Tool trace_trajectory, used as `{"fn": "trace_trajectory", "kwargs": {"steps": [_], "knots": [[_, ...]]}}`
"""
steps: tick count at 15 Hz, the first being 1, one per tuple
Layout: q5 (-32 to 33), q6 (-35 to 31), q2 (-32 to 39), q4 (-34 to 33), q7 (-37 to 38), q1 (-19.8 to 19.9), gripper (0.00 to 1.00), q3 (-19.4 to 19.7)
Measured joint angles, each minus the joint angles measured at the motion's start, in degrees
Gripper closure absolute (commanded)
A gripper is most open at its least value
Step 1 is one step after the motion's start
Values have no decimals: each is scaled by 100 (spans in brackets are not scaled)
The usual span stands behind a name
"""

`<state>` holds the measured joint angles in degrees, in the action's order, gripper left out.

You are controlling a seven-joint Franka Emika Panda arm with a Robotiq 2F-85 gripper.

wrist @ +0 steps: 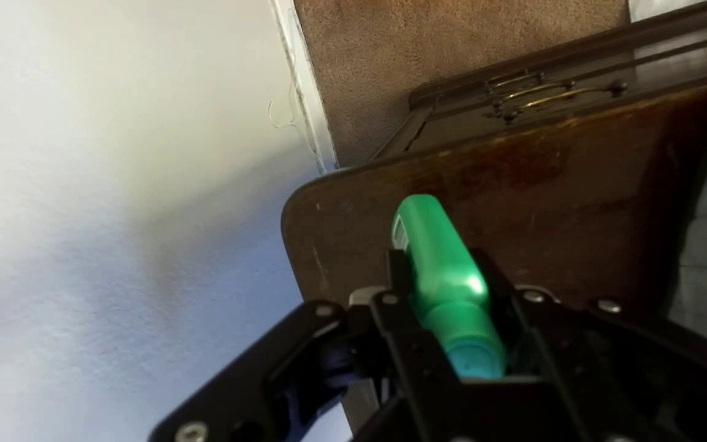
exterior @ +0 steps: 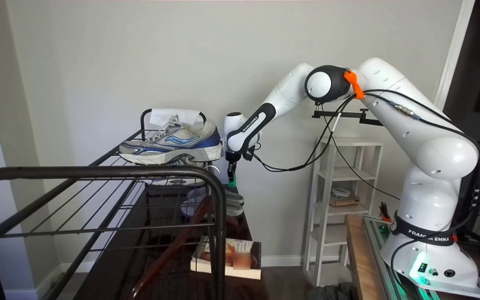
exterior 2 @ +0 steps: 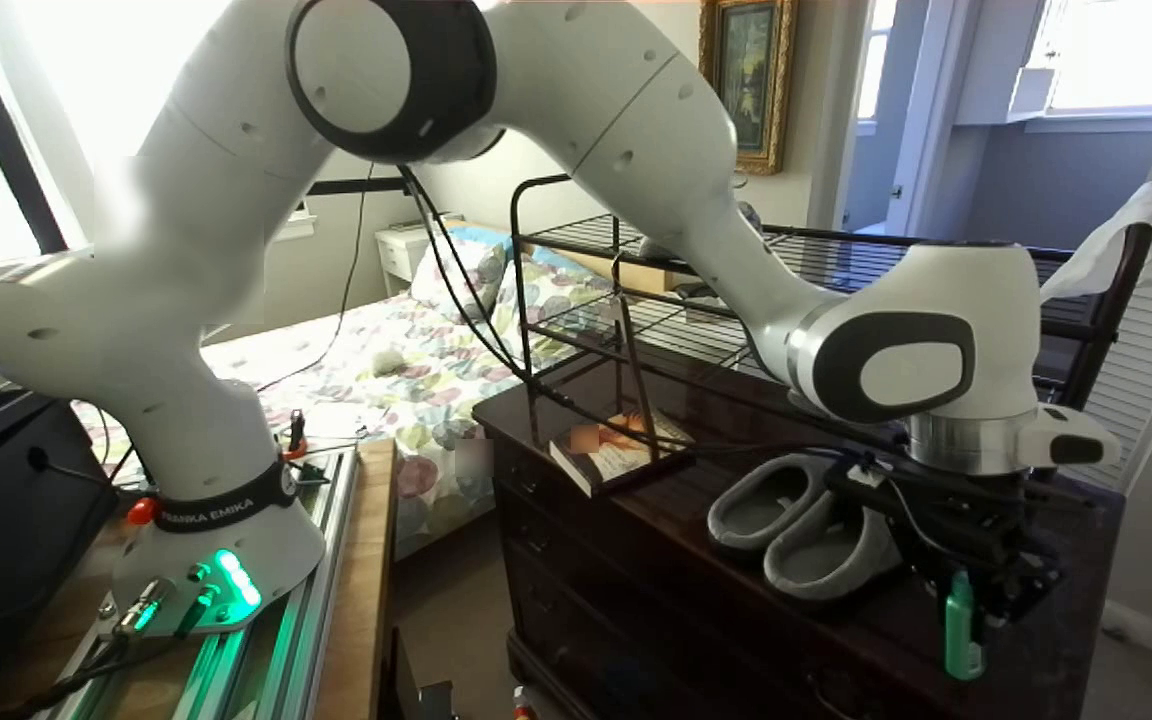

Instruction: Put a shoe on the top stand and put the green bottle in the shoe

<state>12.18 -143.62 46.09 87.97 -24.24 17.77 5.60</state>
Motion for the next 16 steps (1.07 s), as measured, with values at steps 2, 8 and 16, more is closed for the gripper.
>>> {"fn": "trace_trajectory", "kwargs": {"steps": [2,8,16], "knots": [[0,-26,-513,423,-540,34,93,-114],[-23,351,-2329,1719,-1576,-8,93,-516],[-121,1101,-4131,2518,-2161,-750,93,-562]]}}
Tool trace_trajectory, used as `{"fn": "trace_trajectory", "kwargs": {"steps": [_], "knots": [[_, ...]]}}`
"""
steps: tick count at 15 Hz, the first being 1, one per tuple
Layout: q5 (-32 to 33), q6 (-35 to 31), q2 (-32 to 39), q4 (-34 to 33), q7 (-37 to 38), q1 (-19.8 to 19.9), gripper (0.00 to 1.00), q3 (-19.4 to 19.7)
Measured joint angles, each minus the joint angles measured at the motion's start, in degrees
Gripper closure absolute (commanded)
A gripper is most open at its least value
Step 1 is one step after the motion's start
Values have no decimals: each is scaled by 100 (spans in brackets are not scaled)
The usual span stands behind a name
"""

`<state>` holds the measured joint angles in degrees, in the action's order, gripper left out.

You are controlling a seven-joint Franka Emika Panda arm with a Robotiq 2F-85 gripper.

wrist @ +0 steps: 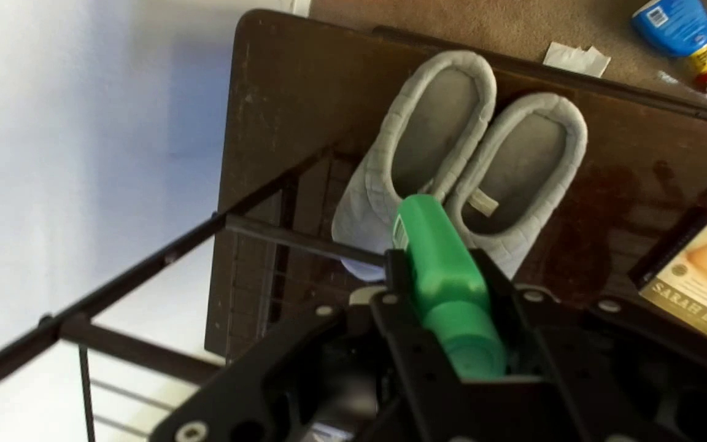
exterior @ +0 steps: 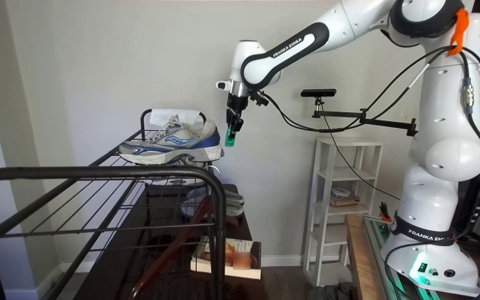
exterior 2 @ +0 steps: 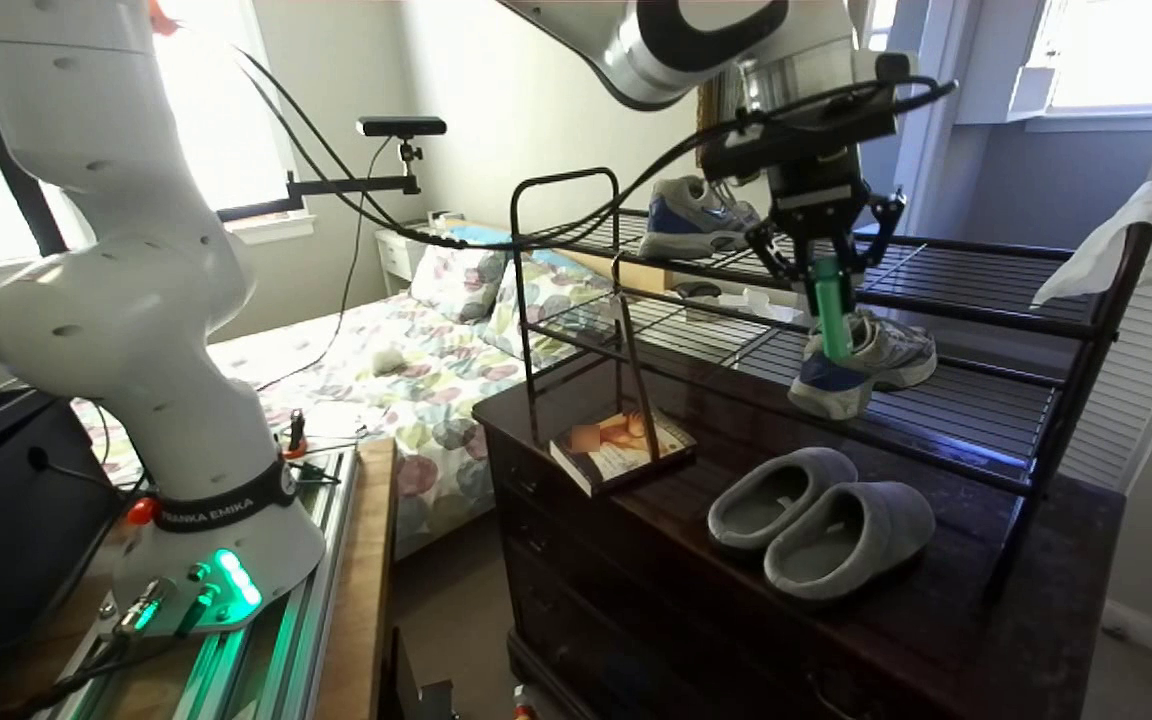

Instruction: Put a shoe on the top stand and put the green bottle in the shoe

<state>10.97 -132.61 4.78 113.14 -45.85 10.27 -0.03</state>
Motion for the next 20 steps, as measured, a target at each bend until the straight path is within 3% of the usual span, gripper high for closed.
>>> {"fn": "trace_trajectory", "kwargs": {"steps": [6,12,16,20], "knots": [[-765,-222,-250,-248,-211,-762,93,-233],[-1781,-588,-102,-310,-1404,-946,93,-379],[-1767,-587,-482,-54,-1384,-1171,93,-497],[-1650,-803,-1474,586,-1172,-1443,93,-563]]}}
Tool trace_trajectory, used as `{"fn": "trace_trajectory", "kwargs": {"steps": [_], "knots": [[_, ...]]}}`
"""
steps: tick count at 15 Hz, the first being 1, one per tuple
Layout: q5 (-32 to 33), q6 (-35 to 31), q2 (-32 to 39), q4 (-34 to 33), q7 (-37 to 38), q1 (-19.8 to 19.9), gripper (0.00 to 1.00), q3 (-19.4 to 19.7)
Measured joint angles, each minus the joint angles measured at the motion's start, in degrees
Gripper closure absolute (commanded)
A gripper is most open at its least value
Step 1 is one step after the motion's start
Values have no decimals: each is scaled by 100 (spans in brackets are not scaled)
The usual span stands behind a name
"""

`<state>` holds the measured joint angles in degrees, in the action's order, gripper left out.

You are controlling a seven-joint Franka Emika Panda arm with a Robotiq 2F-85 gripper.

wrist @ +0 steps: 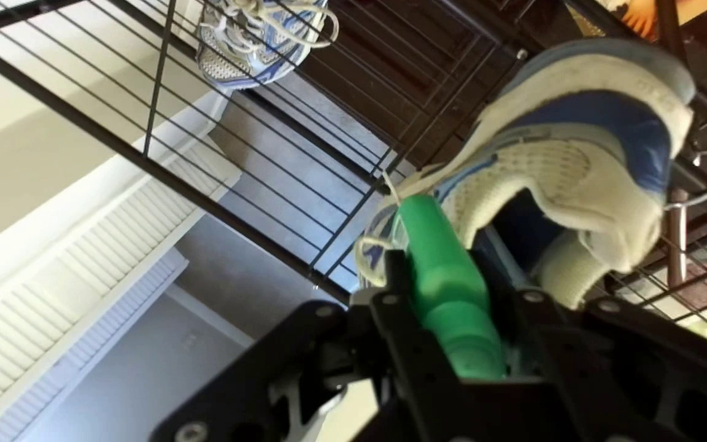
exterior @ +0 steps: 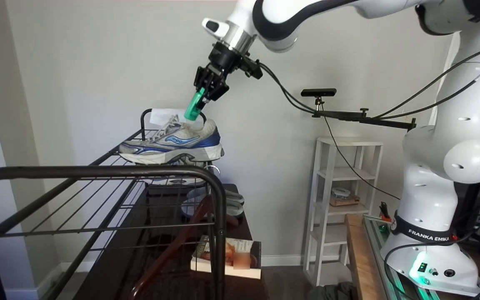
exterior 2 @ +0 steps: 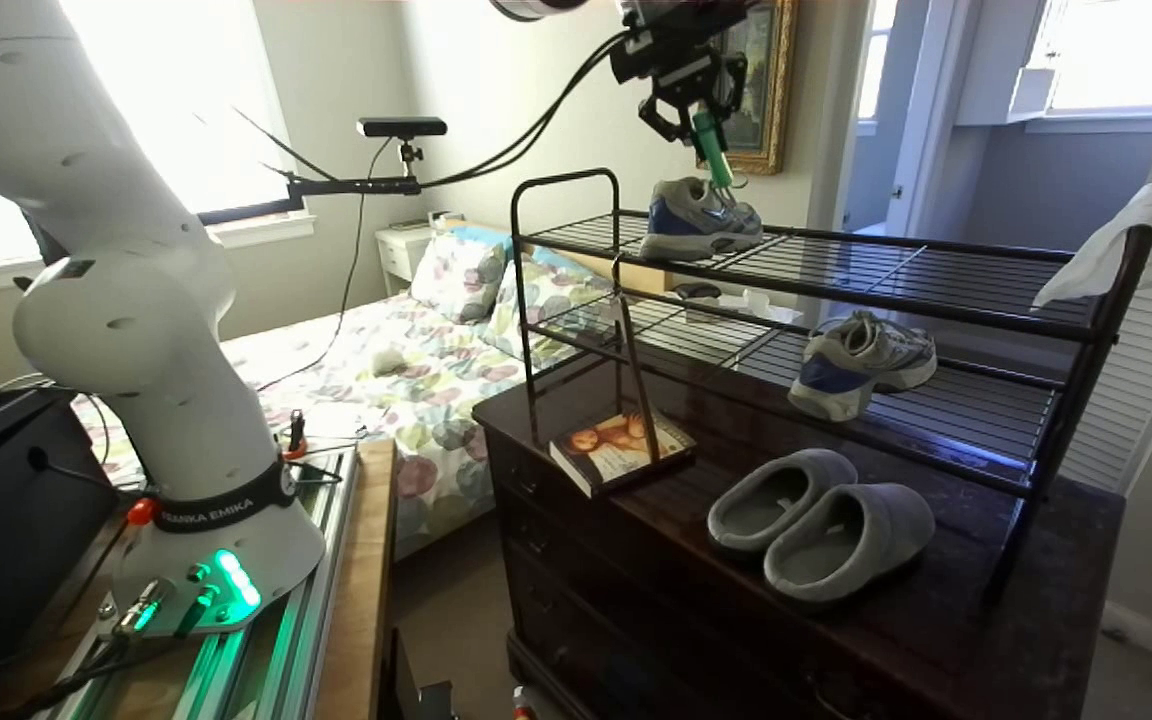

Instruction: Put a shoe on the top stand and put the green bottle in the shoe

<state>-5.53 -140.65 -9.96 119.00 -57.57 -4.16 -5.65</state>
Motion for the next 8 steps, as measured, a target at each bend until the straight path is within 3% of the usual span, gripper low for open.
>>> {"fn": "trace_trajectory", "kwargs": {"steps": [4,8], "knots": [[370,-59,-731,490,510,-165,93,-35],[680,-41,-794,670,930,-233,93,11]]}}
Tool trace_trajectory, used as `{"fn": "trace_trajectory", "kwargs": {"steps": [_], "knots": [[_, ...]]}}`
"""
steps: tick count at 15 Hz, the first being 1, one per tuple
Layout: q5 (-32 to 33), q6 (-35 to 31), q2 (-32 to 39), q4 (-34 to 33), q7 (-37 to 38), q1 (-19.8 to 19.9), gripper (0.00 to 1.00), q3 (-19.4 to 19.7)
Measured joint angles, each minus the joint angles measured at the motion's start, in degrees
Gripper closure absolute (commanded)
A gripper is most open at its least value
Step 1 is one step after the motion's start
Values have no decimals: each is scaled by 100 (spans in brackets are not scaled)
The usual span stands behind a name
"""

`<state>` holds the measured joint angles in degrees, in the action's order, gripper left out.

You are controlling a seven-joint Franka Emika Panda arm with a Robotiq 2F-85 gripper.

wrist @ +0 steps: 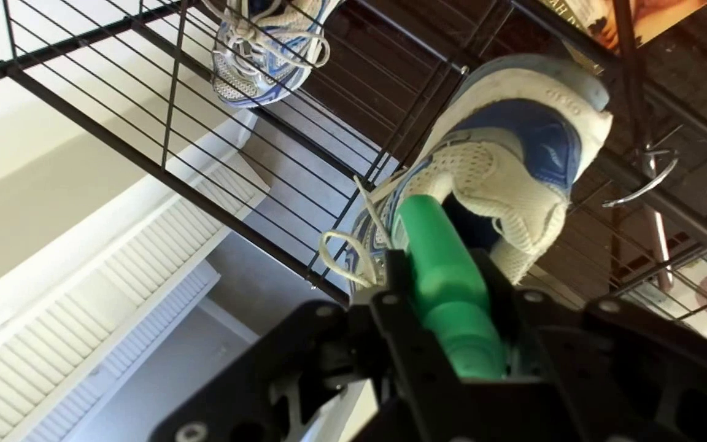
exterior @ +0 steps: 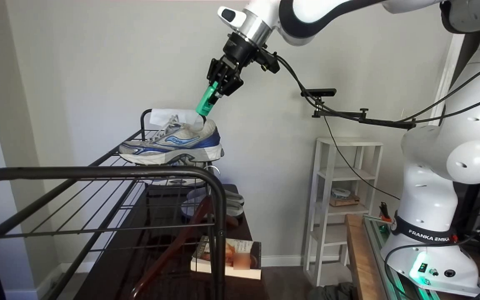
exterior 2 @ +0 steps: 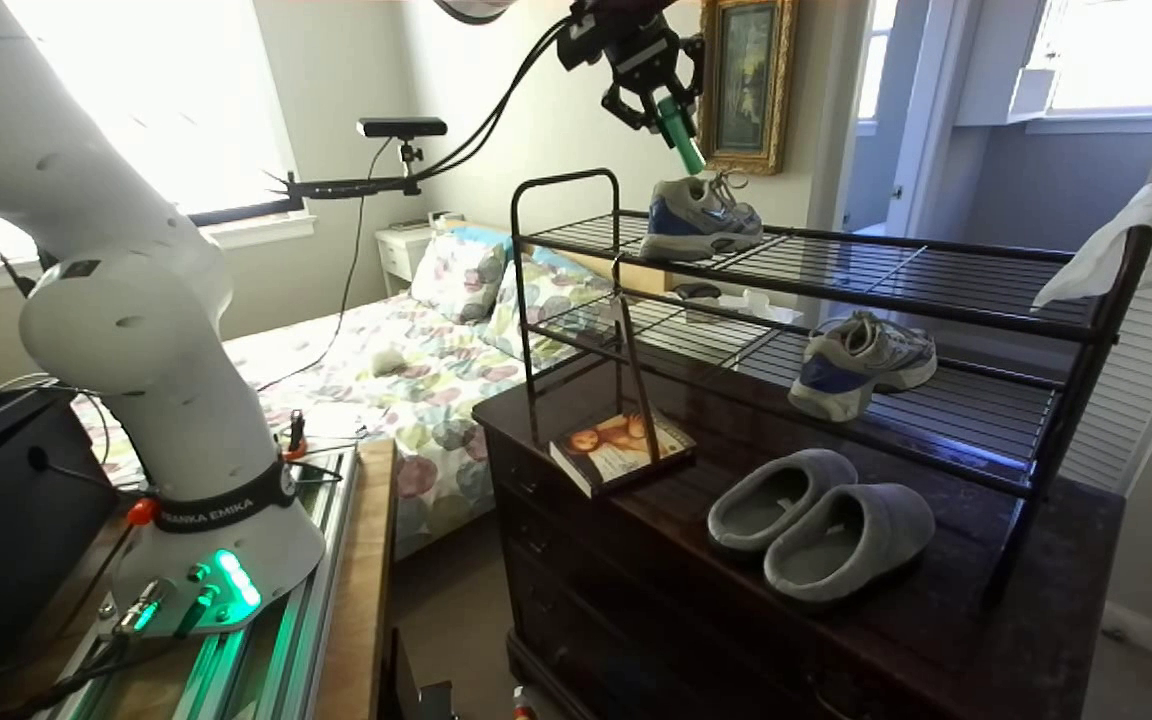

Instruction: Put a shoe on the top stand and put the green bottle in the shoe

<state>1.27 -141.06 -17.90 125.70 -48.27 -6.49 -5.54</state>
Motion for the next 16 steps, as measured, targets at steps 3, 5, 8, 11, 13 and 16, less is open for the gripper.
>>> {"fn": "trace_trajectory", "kwargs": {"steps": [3,5,8,11,13,16], "knots": [[-62,-34,259,5,-246,-149,93,232],[-115,-68,522,-49,-465,-182,93,386],[-233,-85,834,-150,-879,-183,93,503],[-247,-109,973,-150,-1127,-192,93,467],[-236,-220,967,-140,-1263,-198,93,403],[-84,-800,926,-45,-1303,-200,93,271]]}}
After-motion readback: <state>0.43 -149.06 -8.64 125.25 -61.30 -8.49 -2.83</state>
